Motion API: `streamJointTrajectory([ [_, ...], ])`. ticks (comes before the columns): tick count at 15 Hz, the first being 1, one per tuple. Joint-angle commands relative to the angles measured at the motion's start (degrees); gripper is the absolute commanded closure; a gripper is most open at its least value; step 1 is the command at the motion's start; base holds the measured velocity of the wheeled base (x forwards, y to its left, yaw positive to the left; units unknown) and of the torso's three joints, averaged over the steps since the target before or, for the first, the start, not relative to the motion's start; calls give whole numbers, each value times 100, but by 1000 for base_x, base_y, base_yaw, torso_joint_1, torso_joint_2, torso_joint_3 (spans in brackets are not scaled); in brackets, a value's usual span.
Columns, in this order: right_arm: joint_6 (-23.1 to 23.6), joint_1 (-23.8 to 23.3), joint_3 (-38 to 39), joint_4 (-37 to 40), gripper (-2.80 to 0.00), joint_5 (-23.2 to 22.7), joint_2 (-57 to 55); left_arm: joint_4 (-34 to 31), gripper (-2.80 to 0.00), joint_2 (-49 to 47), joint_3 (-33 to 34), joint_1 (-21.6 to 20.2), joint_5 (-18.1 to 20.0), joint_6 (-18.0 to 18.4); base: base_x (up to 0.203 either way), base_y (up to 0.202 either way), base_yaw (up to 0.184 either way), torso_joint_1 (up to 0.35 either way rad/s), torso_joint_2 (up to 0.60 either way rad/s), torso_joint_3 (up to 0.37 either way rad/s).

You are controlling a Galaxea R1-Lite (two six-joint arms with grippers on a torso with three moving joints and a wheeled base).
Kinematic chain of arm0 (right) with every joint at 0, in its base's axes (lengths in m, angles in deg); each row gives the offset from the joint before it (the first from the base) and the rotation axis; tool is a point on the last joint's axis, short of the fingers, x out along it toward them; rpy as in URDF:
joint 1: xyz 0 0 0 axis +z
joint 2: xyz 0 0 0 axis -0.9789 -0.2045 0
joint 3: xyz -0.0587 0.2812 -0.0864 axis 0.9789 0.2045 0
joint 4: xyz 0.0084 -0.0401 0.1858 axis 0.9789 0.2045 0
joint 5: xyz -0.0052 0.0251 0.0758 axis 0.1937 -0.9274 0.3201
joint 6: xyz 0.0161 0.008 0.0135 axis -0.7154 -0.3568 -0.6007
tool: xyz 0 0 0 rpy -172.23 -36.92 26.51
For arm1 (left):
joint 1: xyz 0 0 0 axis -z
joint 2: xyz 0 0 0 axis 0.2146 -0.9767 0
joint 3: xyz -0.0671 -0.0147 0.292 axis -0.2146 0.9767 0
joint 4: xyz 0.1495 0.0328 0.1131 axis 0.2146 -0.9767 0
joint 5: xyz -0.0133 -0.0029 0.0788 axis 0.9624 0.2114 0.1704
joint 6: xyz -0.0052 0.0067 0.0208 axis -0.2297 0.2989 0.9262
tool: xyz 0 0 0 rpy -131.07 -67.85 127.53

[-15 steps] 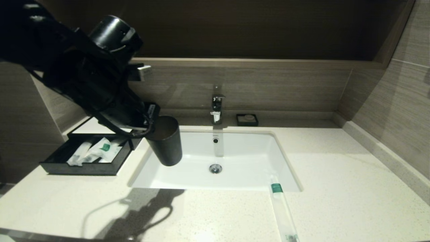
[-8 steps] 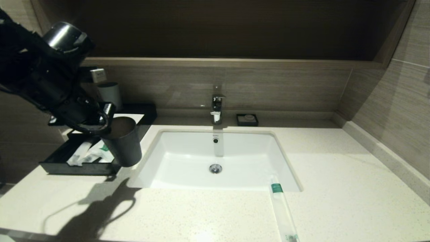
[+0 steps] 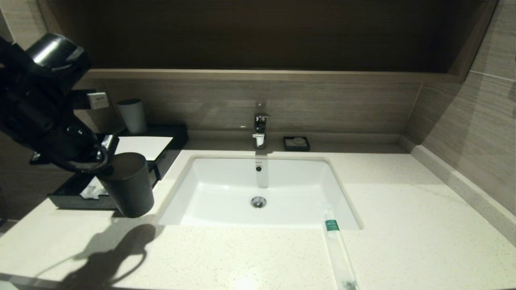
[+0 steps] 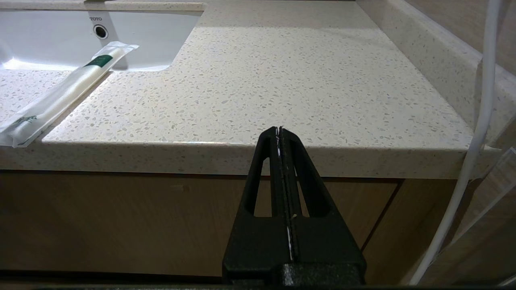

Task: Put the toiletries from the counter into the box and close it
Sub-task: Place the cup on the table

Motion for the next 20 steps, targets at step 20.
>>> streamJointTrajectory([
  [20, 2, 0, 0, -1, 0, 0, 0, 647, 0, 135, 1673, -566, 796, -26, 0, 0, 0, 0, 0, 0],
])
